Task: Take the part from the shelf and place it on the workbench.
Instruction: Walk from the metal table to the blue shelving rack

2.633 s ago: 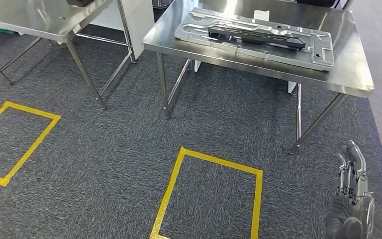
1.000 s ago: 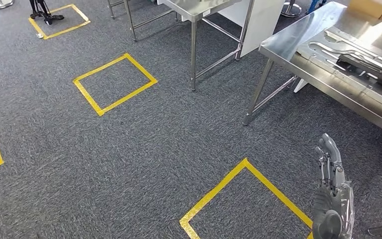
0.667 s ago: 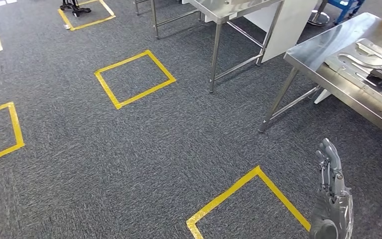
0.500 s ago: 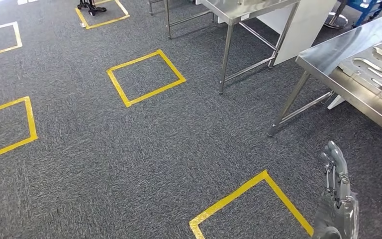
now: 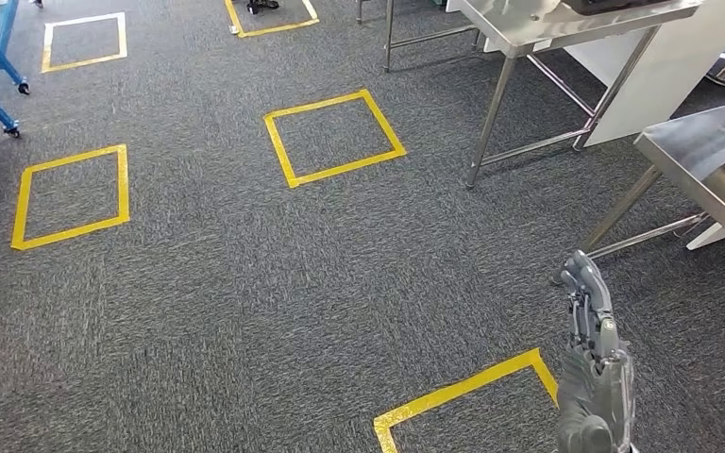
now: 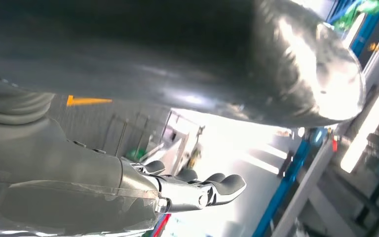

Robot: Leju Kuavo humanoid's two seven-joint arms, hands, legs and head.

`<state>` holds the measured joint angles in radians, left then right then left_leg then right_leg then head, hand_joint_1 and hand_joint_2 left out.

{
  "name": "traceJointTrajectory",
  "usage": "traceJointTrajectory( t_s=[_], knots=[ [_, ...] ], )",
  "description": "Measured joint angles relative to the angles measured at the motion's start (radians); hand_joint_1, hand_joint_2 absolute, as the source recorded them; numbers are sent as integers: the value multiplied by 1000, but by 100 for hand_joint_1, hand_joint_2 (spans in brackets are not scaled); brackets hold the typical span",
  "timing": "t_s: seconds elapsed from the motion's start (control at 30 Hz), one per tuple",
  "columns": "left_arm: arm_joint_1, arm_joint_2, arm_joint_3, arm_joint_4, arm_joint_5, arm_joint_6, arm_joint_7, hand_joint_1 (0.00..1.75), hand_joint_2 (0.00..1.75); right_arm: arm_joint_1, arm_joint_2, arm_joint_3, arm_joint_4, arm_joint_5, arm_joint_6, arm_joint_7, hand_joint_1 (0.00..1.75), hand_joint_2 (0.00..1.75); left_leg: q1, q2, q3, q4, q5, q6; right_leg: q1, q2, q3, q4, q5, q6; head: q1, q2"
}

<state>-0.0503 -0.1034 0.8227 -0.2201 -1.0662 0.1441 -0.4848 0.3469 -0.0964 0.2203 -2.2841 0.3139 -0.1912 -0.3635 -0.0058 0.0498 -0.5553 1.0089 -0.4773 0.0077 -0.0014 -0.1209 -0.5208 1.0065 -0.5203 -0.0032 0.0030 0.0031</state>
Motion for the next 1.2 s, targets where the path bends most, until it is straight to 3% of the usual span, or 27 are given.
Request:
traceJointTrajectory(
  t_s=[0.03,0.1,0.17,0.23,0.27,0.3,0.33,0.4,0.47,0.53,0.6,0.67,0.73,0.77,0.8,0.83,0.9,0.97,1.03,1.07,1.13,1.2],
  knots=[
    [4,1,10,0,8,3,-2,0,0,-7,-1,1,9,-9,8,0,0,0,3,-11,1,-4,4,4,-1,-3,2,0,-3,5,0,0],
    [10,3,30,0,25,7,-5,0,0,-19,-3,1,30,-29,26,-2,0,0,9,-30,6,-15,13,16,-4,35,-9,34,-32,15,3,0],
    [8,4,49,-1,39,9,-2,0,0,-30,-4,1,56,-48,48,-6,0,0,11,-50,5,-18,18,23,-10,92,-59,142,-93,20,6,0],
    [6,5,68,-2,50,9,3,0,0,-40,-4,1,88,-58,68,-12,0,0,10,-74,2,-16,20,25,-13,111,-116,251,-130,24,7,0],
    [6,6,78,-2,57,8,5,0,0,-45,-4,1,100,-59,74,-15,0,0,10,-87,2,-15,19,24,-15,113,-126,265,-121,25,7,0],
    [6,7,89,-2,65,7,7,0,0,-49,-4,1,110,-59,79,-19,0,0,11,-101,3,-13,19,23,-17,116,-119,242,-94,25,8,0],
    [6,8,101,-2,73,6,8,0,0,-51,-4,1,116,-59,81,-23,0,0,11,-115,4,-10,17,21,-20,125,-97,187,-53,25,8,0],
    [5,8,123,-3,83,2,8,0,0,-52,-4,1,122,-58,83,-32,0,0,11,-141,0,0,13,13,-28,170,-49,71,1,23,7,0],
    [3,9,135,-4,85,-2,6,0,0,-53,-4,2,122,-57,82,-39,0,0,11,-163,-12,6,14,0,-27,197,-34,26,8,18,7,0],
    [4,11,144,-6,85,-5,4,0,0,-59,-4,2,121,-56,80,-41,0,0,16,-182,-21,5,17,-16,-25,179,-33,20,11,8,6,0],
    [4,13,151,-6,84,-11,2,0,0,-66,-4,2,120,-55,79,-42,0,0,16,-149,-35,33,-1,-26,-26,155,-26,12,14,-7,4,0],
    [-3,13,153,-6,82,-17,0,0,0,-74,-4,3,117,-54,80,-41,0,0,16,-87,-83,138,-58,-32,-21,127,-22,8,13,-19,-1,0],
    [-14,13,154,-7,83,-26,0,0,0,-85,-4,4,115,-51,82,-36,0,0,19,-62,-145,265,-110,-36,-15,96,-22,9,11,-25,-3,0],
    [-18,13,155,-7,85,-32,-1,0,0,-92,-4,5,115,-50,84,-33,0,0,19,-59,-158,293,-112,-37,-13,81,-21,9,10,-26,-3,0],
    [-20,13,157,-7,88,-37,-3,0,0,-98,-4,7,115,-47,85,-30,0,0,19,-56,-149,280,-96,-37,-12,68,-20,10,8,-25,-3,0],
    [-22,13,158,-8,91,-42,-4,0,0,-103,-4,9,115,-45,85,-28,0,0,19,-50,-122,231,-65,-36,-11,56,-18,11,6,-24,-3,0],
    [-27,13,161,-10,93,-46,-5,0,0,-110,-4,13,112,-41,85,-25,0,0,15,-18,-47,92,-9,-29,-9,36,-12,14,1,-18,-3,0],
    [-32,12,162,-11,90,-42,-3,0,0,-117,-4,16,108,-38,82,-23,0,0,7,2,-12,21,7,-19,-4,18,-10,15,-3,-10,-2,0],
    [-32,12,162,-11,86,-35,0,0,0,-123,-4,18,106,-37,78,-22,0,0,5,-12,-13,12,9,-9,-3,3,-6,11,-3,0,0,0],
    [-30,12,162,-11,85,-33,2,0,0,-126,-4,19,105,-37,77,-21,0,0,7,-20,-12,7,12,-3,-4,7,-4,11,-6,5,0,0],
    [-30,10,163,-12,83,-31,3,0,0,-129,-5,20,101,-37,74,-21,0,0,12,-38,-7,-5,21,10,-8,52,-20,52,-38,15,1,0],
    [-34,9,163,-12,82,-31,3,0,0,-129,-5,20,98,-36,73,-19,0,0,12,-58,-9,-8,26,17,-11,103,-78,168,-99,19,3,0]
  ],
)
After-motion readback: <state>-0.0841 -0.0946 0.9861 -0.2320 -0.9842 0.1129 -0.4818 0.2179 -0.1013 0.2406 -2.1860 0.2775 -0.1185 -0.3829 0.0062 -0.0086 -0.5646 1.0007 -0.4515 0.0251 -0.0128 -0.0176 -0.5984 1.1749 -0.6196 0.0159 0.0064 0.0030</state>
